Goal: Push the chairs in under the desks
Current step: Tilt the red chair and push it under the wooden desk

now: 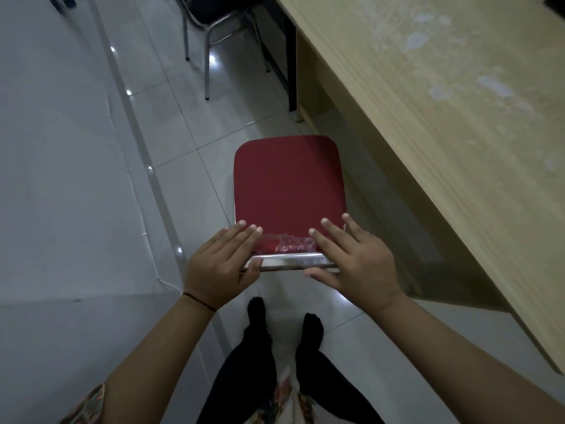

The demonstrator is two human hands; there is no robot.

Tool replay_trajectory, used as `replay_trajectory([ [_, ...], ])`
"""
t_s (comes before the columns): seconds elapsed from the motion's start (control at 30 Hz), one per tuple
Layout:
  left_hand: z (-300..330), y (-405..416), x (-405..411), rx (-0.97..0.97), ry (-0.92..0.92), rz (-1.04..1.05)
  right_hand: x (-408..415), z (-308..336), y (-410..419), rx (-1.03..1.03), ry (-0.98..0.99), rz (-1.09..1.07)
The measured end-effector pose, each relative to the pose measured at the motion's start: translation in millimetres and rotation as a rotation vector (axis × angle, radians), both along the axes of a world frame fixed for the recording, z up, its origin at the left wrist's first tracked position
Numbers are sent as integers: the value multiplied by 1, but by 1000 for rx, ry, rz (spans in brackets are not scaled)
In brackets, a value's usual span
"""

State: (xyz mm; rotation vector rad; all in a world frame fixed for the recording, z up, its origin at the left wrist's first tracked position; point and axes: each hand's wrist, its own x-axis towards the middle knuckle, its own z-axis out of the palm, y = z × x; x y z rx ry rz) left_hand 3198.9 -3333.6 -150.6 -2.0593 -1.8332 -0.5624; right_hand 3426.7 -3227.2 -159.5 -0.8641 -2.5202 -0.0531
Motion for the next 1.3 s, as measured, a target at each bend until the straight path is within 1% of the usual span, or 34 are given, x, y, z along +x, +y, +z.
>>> replay_trajectory([
  [0.23, 3, 19, -43, -13, 30, -152, -29, -3, -6, -7, 35, -110],
  [0.47, 8, 51, -108, -112, 31, -287, -82, -4, -12, -98, 85, -225],
  [0.8, 11, 109, -190, -219, 56, -468, -158, 0, -1, -79, 111, -418],
  [0.97, 15, 128, -212, -295, 54, -491, -184, 0, 5, -167, 97, -470],
  [1.13, 26, 139, -224, -457, 50, -499, -200, 9, 11, -288, 78, -482],
  [1.2, 30, 139, -224, -510, 58, -497, -202, 13, 10, -329, 41, -500],
  [1.3, 32, 138, -223, -533, 82, -498, -204, 17, 11, -378, -55, -515],
])
